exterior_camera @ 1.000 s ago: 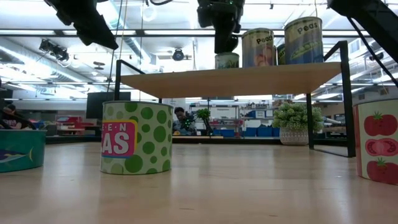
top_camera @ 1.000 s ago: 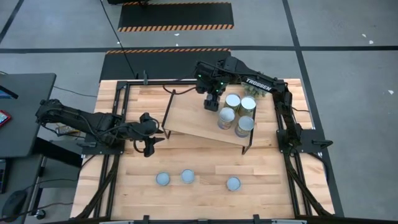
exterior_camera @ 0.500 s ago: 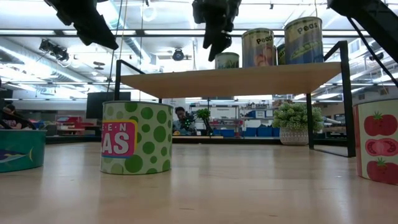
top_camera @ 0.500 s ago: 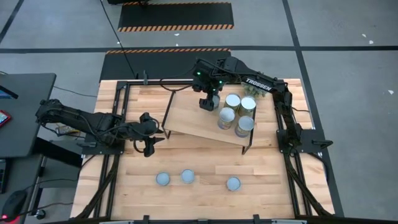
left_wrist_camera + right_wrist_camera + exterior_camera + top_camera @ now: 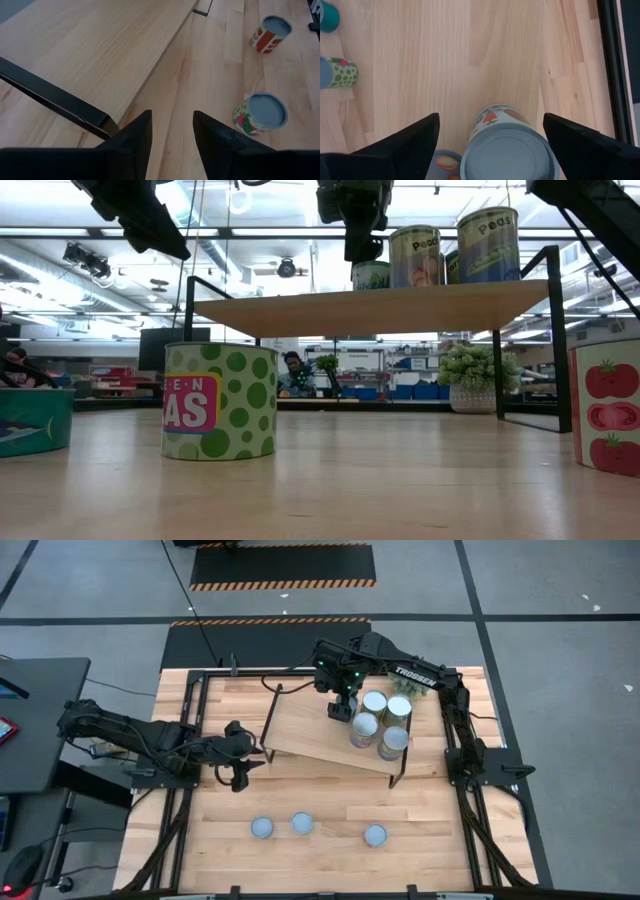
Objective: Pick and place cans onto a shelf
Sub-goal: Put the canned mixed vegetables on the shelf
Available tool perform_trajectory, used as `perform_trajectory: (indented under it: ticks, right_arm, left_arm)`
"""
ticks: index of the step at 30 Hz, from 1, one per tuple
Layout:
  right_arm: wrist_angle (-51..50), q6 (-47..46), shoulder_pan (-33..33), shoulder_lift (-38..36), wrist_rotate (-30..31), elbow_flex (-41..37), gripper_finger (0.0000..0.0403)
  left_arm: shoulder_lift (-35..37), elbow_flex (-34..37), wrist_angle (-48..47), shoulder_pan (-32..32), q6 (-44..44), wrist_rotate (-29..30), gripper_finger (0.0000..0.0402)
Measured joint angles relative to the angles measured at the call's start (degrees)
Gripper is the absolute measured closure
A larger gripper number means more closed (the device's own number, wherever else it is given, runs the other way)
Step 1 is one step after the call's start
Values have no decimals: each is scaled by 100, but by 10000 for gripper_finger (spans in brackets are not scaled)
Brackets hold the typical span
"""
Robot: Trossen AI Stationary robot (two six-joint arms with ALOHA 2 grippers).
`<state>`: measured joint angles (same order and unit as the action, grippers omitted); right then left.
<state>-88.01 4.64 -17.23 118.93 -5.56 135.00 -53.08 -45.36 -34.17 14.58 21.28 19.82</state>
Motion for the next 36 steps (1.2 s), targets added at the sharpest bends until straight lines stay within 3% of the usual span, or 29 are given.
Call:
perform_trajectory:
  ticks: [15,21,25,30,36]
  right_arm:
    - [676,39,134,0,312,0,40]
    - [1127,261,418,10,1246,-213,40]
    - [1192,36,414,0,1245,-448,40]
    - [827,139,533,7,1349,-521,40]
    - [480,985,749,7,1473,-518,40]
  left_arm:
    - [0,0,8,1,-95,-297,253]
    - [0,0,75,1,-361,-180,253]
    - [2,0,164,-60,-545,-105,253]
    - [2,0,159,-165,-553,-99,253]
    - [2,0,156,-167,-700,-101,253]
